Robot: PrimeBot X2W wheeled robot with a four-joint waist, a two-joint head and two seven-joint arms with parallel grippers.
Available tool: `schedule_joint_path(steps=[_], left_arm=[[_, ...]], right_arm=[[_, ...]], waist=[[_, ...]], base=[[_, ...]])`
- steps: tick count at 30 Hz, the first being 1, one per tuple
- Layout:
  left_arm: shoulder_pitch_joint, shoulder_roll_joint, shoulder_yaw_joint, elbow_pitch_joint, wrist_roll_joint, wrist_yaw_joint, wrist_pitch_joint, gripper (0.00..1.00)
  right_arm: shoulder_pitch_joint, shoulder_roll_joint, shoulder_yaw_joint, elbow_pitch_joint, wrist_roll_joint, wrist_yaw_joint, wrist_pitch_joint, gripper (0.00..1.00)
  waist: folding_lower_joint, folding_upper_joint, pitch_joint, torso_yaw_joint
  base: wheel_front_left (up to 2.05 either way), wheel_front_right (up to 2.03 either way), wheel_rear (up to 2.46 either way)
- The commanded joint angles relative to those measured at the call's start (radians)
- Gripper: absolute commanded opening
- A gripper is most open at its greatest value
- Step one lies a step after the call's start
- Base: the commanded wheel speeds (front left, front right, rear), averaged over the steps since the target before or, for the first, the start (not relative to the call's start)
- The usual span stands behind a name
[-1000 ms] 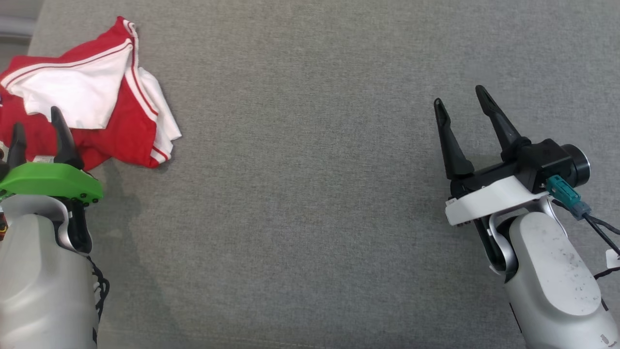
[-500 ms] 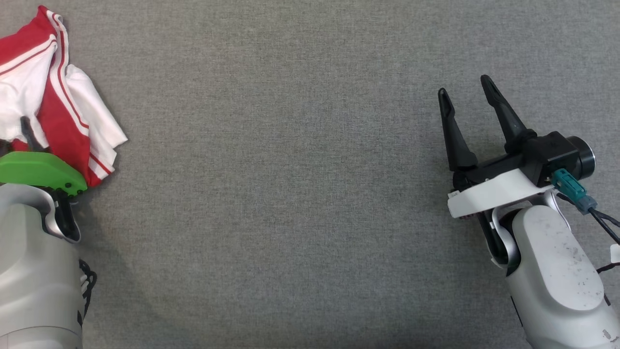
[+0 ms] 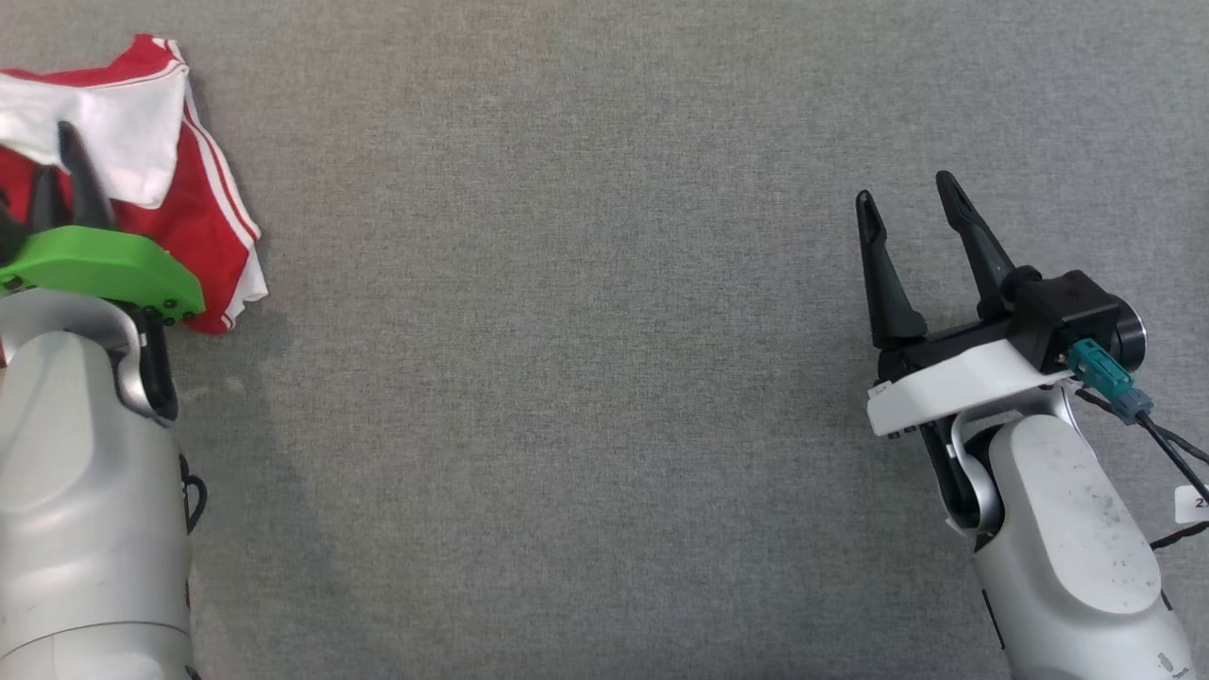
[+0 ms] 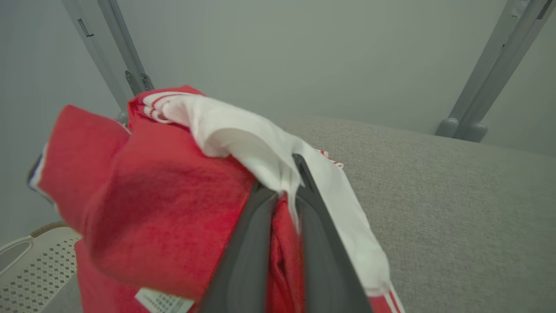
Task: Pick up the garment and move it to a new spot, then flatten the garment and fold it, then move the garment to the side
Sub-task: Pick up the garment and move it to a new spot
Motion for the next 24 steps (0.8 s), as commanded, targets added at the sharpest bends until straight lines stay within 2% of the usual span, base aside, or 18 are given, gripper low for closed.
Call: schedule_joint_path(steps=[1,12,16,21,24], left_arm=[[0.018,-0.015,-0.018,-0.019,0.014,-0.013,0.0,0.0],[0.072,-0.102,-0.198,-0.104,0.038,-0.058,0.0,0.0],[0.107,-0.113,-0.31,-0.106,0.012,-0.064,0.0,0.0],[0.149,-0.114,-0.507,-0.139,-0.136,-0.06,0.0,0.0],[0.172,-0.113,-0.622,-0.157,-0.224,-0.028,0.0,0.0]], right_arm=[[0.017,0.007,-0.004,0.008,0.007,-0.001,0.0,1.0],[0.062,0.044,-0.021,0.026,0.025,-0.001,0.0,1.0],[0.079,0.049,-0.019,0.034,0.032,-0.001,0.0,1.0],[0.096,0.051,-0.01,0.044,0.05,-0.001,0.0,1.0],[0.102,0.051,-0.01,0.046,0.067,-0.001,0.0,1.0]], waist=[[-0.0001,0.0,-0.035,-0.019],[-0.0001,0.0,-0.123,-0.125],[-0.0001,0.0,-0.145,-0.181],[-0.0001,0.0,-0.165,-0.24],[-0.0001,0.0,-0.171,-0.267]], base=[[0.0,0.0,0.0],[0.0,0.0,0.0],[0.0,0.0,0.0],[0.0,0.0,0.0],[0.0,0.0,0.0]])
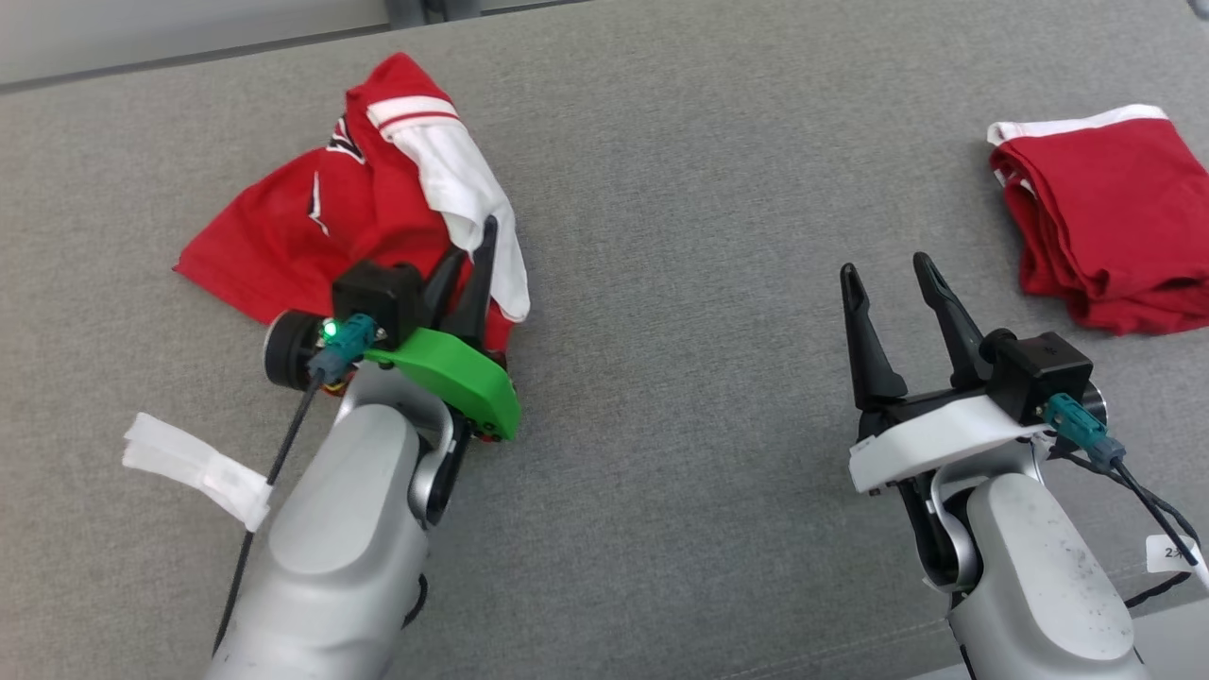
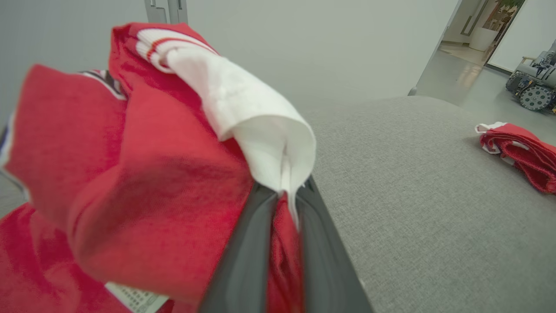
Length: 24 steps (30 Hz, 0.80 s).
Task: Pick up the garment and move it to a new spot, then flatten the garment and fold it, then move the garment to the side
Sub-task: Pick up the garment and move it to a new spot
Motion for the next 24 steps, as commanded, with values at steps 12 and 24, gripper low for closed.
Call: schedule_joint_path(steps=[12,24], left_arm=[[0.06,0.006,-0.238,-0.065,-0.159,0.124,0.0,0.37],[0.218,0.015,-0.024,-0.209,0.001,0.199,0.0,1.0]], right_arm=[[0.027,0.001,-0.006,0.004,0.029,-0.001,0.0,1.0],[0.051,0.0,-0.021,0.019,0.002,-0.001,0.0,1.0]], waist=[[0.0,-0.0001,-0.036,-0.06],[0.0,-0.0001,-0.096,0.034]], base=[[0.0,0.0,0.0],[0.0,0.0,0.0]])
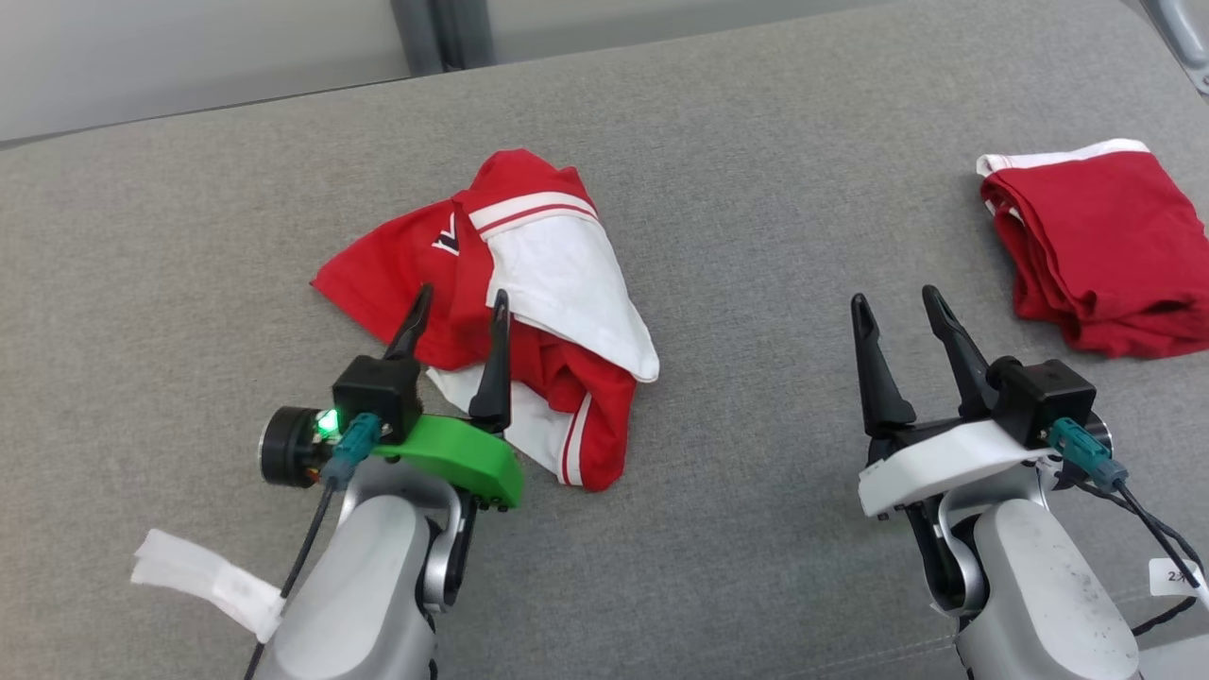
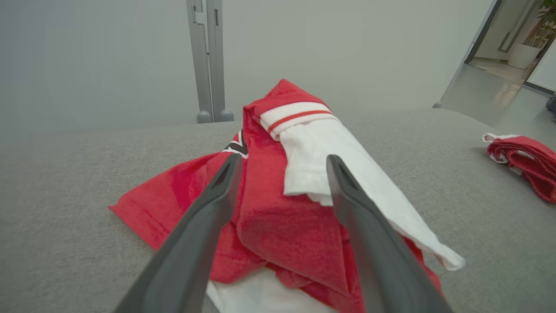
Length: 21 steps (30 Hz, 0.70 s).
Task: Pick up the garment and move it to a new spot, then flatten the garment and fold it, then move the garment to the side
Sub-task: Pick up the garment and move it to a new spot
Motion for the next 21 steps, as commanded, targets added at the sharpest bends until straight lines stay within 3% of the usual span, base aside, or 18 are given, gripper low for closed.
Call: schedule_joint_path(steps=[1,11,21], left_arm=[[0.034,0.008,0.029,-0.022,0.024,0.007,0.0,1.0],[0.225,0.001,0.215,-0.099,0.127,-0.003,0.0,1.0],[0.378,-0.003,0.325,-0.157,0.196,-0.016,0.0,1.0]], right_arm=[[0.015,-0.001,-0.007,0.003,-0.011,-0.001,0.0,1.0],[0.068,-0.001,-0.017,0.027,-0.028,-0.001,0.0,1.0],[0.142,-0.002,-0.001,0.052,-0.015,-0.001,0.0,1.0]], waist=[[0.0,-0.0001,-0.03,0.036],[0.0,-0.0001,-0.119,0.104],[0.0,-0.0001,-0.186,0.134]], base=[[0.0,0.0,0.0],[0.0,0.0,0.0],[0.0,0.0,0.0]])
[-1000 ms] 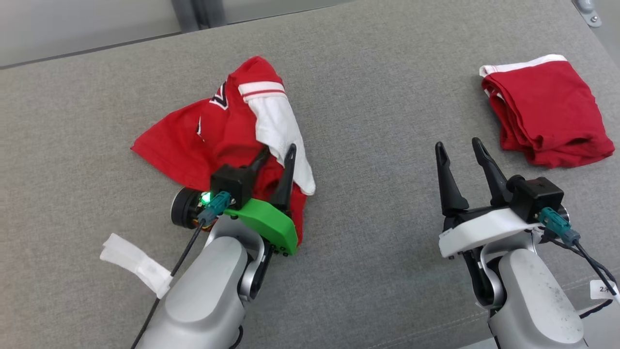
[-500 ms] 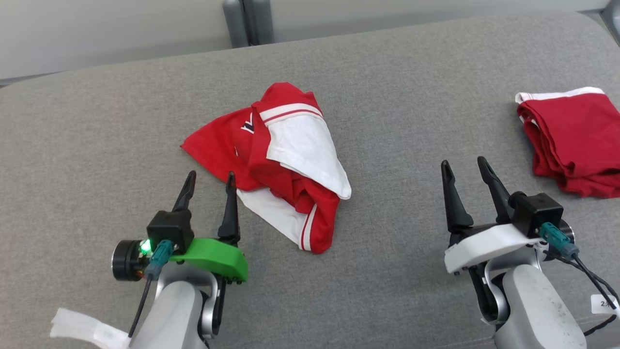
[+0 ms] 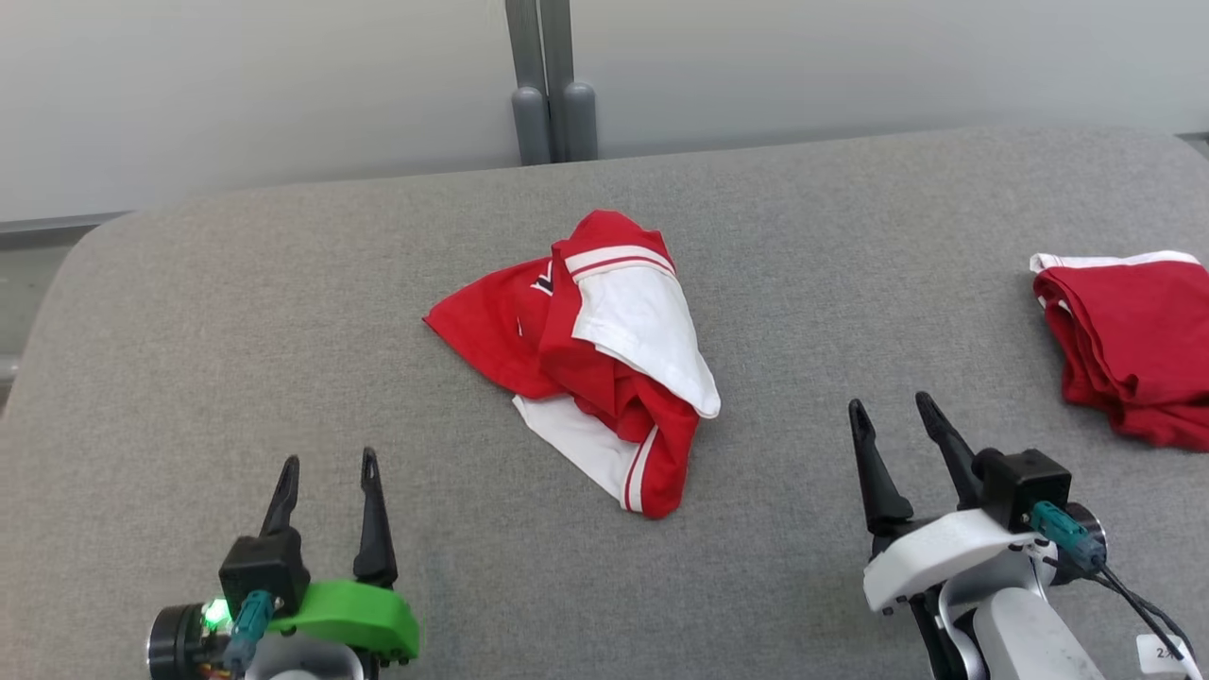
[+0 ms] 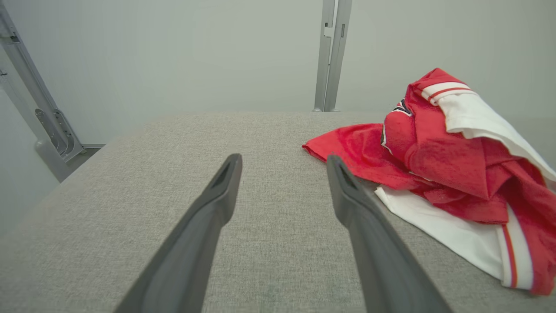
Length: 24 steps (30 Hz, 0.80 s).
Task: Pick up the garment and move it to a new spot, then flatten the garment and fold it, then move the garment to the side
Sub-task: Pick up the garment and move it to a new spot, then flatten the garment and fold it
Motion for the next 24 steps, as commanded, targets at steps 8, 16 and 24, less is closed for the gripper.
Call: schedule_joint_path(steps=[8,16,24], left_arm=[[0.073,0.001,0.019,-0.007,0.016,-0.011,0.0,1.0],[0.031,0.001,-0.022,-0.02,-0.021,0.007,0.0,1.0],[-0.008,0.001,-0.064,-0.019,-0.054,0.023,0.0,1.0]], right_arm=[[0.051,-0.002,-0.013,0.005,0.021,-0.001,0.0,1.0],[-0.005,-0.002,0.042,0.016,-0.023,-0.001,0.0,1.0],[-0.133,-0.002,0.144,0.09,-0.099,-0.001,0.0,1.0]], waist=[[0.0,0.0,-0.037,0.029],[0.0,0.0,0.008,0.06],[0.0,0.0,0.081,0.137]], base=[[0.0,0.0,0.0],[0.0,0.0,0.0],[0.0,0.0,0.0]])
